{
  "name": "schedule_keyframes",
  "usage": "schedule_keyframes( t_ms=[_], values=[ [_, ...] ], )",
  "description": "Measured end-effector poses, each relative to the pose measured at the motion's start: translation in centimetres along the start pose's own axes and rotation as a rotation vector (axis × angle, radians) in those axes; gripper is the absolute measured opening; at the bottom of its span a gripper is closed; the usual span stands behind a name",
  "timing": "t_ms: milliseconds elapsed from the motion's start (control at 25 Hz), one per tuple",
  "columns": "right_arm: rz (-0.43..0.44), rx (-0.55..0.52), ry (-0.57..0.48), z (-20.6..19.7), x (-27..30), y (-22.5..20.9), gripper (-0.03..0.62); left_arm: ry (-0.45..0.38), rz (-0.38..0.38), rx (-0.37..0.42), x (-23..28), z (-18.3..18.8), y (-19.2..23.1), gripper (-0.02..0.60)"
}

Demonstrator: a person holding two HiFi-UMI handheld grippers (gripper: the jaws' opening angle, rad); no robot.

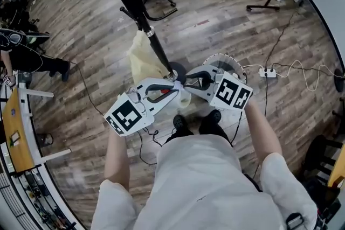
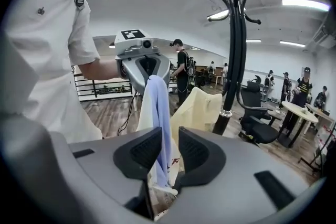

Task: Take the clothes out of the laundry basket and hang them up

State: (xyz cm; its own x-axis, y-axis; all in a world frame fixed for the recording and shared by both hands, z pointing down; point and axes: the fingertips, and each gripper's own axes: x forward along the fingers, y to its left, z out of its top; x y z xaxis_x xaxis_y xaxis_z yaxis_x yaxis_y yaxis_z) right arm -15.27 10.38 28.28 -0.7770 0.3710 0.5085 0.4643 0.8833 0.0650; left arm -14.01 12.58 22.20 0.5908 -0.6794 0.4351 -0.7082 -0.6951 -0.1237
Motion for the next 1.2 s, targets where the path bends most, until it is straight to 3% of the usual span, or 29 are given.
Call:
schedule_keyframes(
  t_ms=[360,480,600,880,1200],
  values=[
    [0.154,-0.006,-0.097,3.8,4.4,3.9,0.118,-0.002,-0.044,0.052,-3.7,-0.7,-1.5,0.031],
    [0.155,-0.005,-0.126,5.0,4.9,4.3,0.052,-0.016,-0.029,0.058,-4.8,-0.5,-1.4,0.031],
    [0.134,-0.016,-0.122,5.4,5.1,4.2,0.026,-0.017,-0.012,0.071,-5.7,-0.6,-1.0,0.031],
    [-0.018,-0.007,-0.135,5.9,3.5,1.3,0.017,-0.045,0.037,0.099,-7.1,-0.6,0.3,0.031],
    [-0.236,-0.054,-0.17,7.9,0.0,-2.2,0.011,-0.086,0.179,0.191,-7.3,0.8,3.3,0.031]
  ],
)
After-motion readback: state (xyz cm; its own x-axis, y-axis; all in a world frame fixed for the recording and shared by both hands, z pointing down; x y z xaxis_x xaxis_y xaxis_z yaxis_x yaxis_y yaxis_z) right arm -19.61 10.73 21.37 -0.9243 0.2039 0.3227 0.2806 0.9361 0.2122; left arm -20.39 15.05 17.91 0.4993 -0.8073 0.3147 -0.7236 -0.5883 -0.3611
